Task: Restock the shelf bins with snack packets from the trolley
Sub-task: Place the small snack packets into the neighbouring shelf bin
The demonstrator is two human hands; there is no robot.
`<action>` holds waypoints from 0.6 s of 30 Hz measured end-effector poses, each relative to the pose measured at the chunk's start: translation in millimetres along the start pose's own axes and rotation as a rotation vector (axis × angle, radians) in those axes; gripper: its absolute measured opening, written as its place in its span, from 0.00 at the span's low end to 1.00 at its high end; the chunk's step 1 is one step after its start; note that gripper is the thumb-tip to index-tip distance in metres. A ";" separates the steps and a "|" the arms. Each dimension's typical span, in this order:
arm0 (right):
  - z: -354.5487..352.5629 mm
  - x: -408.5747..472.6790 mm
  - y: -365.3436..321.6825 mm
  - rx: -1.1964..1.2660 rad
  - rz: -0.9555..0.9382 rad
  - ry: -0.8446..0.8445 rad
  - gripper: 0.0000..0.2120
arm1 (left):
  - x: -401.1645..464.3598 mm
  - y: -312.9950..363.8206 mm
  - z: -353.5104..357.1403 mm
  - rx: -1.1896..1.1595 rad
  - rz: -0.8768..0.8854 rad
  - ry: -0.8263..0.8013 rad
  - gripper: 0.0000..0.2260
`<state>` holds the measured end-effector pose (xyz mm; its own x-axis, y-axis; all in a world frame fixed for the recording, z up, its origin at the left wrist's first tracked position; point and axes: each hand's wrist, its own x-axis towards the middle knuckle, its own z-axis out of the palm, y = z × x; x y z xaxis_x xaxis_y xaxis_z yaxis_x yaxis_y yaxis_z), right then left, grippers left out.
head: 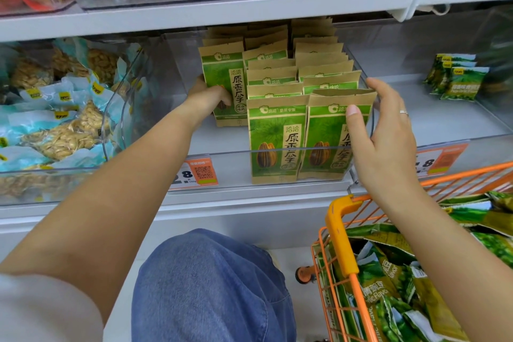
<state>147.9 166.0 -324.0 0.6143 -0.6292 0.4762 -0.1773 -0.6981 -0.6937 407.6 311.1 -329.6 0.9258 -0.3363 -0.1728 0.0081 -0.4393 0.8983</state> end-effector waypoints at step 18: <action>0.0 -1.0 -0.6 0.016 -0.001 -0.005 0.24 | -39.9 19.5 3.3 0.494 0.624 0.292 0.10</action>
<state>147.4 167.1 -324.1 0.6185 -0.6266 0.4741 -0.1640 -0.6931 -0.7019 369.6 313.2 -306.5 0.7670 -0.4390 0.4680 -0.6397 -0.5810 0.5032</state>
